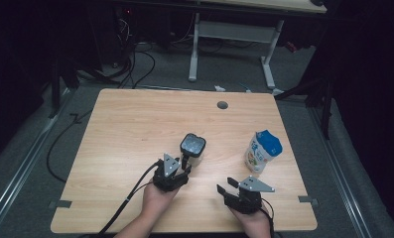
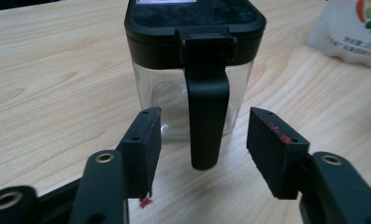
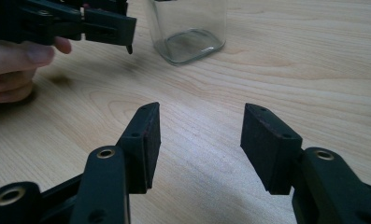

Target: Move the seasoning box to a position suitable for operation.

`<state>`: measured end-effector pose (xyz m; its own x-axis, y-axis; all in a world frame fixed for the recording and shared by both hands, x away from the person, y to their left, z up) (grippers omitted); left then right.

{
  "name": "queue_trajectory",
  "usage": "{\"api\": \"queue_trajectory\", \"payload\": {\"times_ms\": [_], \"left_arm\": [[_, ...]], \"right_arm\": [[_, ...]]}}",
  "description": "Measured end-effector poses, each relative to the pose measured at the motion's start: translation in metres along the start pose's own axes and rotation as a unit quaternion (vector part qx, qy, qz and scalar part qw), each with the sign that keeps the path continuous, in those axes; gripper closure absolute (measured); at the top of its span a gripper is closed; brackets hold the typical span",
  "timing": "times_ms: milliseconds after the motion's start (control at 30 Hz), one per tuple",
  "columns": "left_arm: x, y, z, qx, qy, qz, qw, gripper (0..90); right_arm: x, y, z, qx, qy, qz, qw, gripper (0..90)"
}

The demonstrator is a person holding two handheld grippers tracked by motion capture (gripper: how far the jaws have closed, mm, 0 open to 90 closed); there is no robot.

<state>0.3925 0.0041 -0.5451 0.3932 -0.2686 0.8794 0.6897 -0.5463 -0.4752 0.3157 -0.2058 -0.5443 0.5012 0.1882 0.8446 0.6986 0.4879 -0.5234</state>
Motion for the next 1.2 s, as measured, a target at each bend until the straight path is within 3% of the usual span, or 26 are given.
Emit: {"api": "queue_trajectory", "payload": {"times_ms": [67, 133, 167, 300, 600, 767, 933, 1133, 1200], "left_arm": [[0.001, 0.003, 0.000, 0.007, 0.005, -0.002, 1.0000, 57.5], [0.002, 0.004, 0.000, 0.008, 0.006, -0.004, 0.9999, 60.3], [0.002, 0.003, -0.001, 0.009, 0.009, -0.006, 0.9999, 72.2], [0.001, 0.000, -0.003, 0.010, 0.015, -0.005, 0.9998, 72.8], [-0.017, -0.033, -0.014, -0.027, 0.020, -0.004, 0.9994, 73.0], [-0.029, -0.055, -0.022, -0.049, 0.033, -0.002, 0.9983, 73.0], [-0.033, -0.063, -0.022, -0.059, 0.034, 0.001, 0.9977, 72.6], [-0.036, -0.070, -0.021, -0.065, 0.026, 0.004, 0.9975, 57.5], [-0.038, -0.073, -0.022, -0.065, 0.021, 0.003, 0.9977, 57.2]], "right_arm": [[0.000, 0.000, -0.001, -0.001, -0.001, 0.001, 1.0000, 47.7], [0.000, -0.001, -0.002, 0.000, -0.001, 0.000, 1.0000, 47.7], [0.000, -0.001, -0.003, -0.001, 0.001, -0.001, 1.0000, 47.7], [0.000, -0.002, -0.003, 0.000, 0.000, -0.003, 1.0000, 47.7], [0.000, -0.001, -0.003, -0.001, 0.000, -0.001, 1.0000, 47.7], [0.000, 0.000, -0.001, -0.001, 0.000, 0.001, 1.0000, 47.7], [-0.001, 0.001, 0.000, -0.001, -0.003, 0.002, 1.0000, 47.8], [-0.001, 0.000, -0.001, -0.003, 0.001, 0.002, 1.0000, 47.7], [-0.001, 0.000, -0.001, -0.002, 0.000, 0.001, 1.0000, 47.7]]}}
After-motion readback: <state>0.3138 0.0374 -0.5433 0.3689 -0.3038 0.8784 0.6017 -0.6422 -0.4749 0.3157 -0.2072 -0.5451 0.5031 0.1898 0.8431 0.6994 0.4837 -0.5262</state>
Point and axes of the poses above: each handheld gripper's, and its own axes: y roughly forward along the jaws, x roughly out of its top, z roughly to its left, the point moved 5 cm from there along y, roughly forward along the jaws
